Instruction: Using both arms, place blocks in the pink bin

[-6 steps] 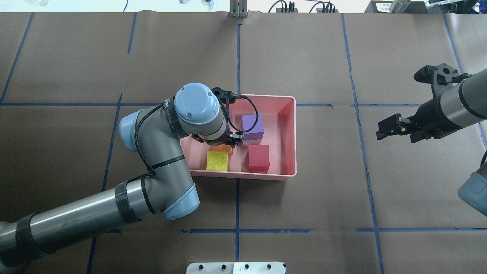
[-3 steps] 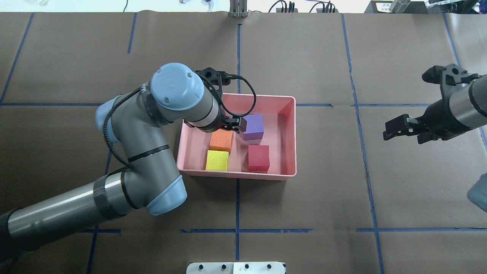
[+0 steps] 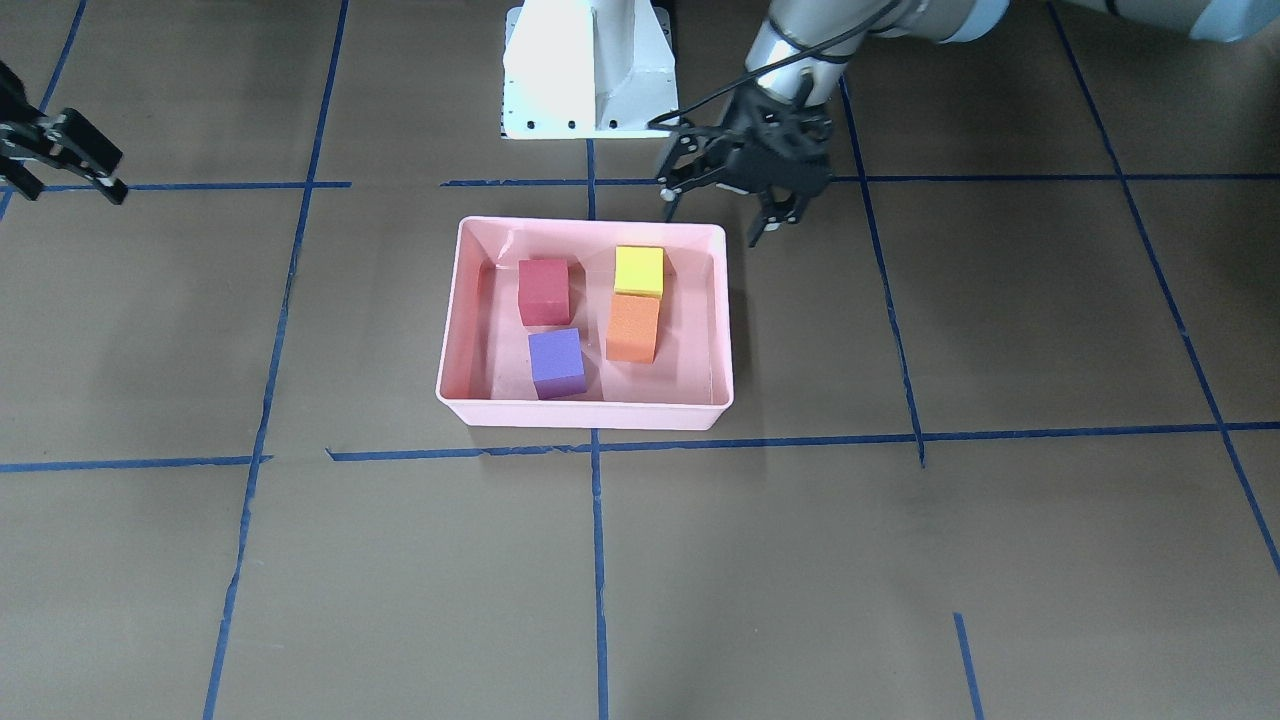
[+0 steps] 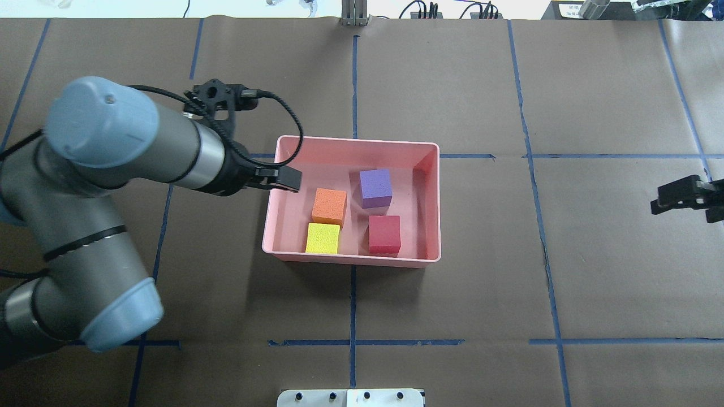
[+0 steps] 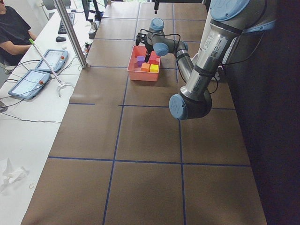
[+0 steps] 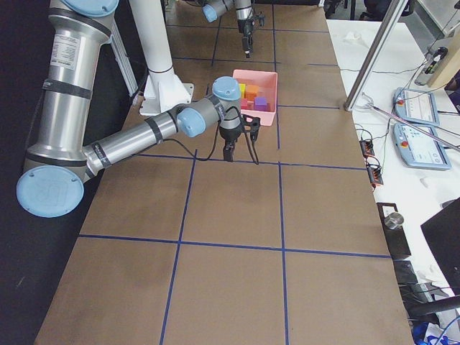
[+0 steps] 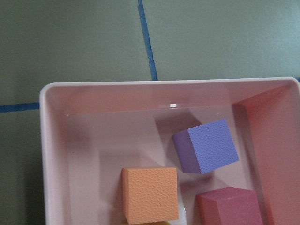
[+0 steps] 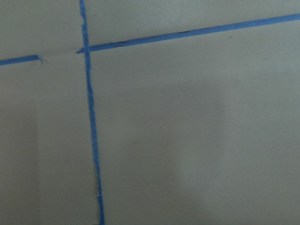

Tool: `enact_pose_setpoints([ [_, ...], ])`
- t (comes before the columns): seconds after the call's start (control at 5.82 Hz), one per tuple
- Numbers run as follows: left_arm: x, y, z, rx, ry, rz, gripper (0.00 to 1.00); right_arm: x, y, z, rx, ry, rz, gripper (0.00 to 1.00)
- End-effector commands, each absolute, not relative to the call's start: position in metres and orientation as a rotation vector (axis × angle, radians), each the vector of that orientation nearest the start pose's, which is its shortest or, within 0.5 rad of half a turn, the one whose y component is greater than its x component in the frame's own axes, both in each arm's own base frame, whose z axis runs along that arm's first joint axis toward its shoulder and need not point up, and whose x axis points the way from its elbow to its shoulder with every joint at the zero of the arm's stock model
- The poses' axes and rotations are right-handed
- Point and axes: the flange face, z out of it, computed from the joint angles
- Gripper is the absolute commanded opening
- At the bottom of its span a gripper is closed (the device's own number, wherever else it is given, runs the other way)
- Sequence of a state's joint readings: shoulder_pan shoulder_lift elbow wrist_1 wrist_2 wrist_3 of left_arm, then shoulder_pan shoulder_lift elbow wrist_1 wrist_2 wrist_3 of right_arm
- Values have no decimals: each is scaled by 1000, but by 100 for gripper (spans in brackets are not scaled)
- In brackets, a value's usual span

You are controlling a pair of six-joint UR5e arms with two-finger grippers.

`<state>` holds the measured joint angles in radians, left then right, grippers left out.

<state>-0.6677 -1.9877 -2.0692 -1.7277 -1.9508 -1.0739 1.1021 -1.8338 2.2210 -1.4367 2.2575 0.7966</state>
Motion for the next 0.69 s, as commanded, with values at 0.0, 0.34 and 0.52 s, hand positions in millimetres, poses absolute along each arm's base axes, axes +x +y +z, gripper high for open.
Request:
enact_pose_setpoints([
  [0.0, 230, -408, 285, 280, 1009, 172, 100, -25, -337, 503, 53, -809, 17, 100],
  [0.34, 97, -410, 400, 334, 867, 305, 100, 40, -327, 575, 114, -810, -67, 100],
  [0.52, 55, -418, 436, 322, 792, 339, 100, 44, -328, 581, 121, -805, -86, 100],
])
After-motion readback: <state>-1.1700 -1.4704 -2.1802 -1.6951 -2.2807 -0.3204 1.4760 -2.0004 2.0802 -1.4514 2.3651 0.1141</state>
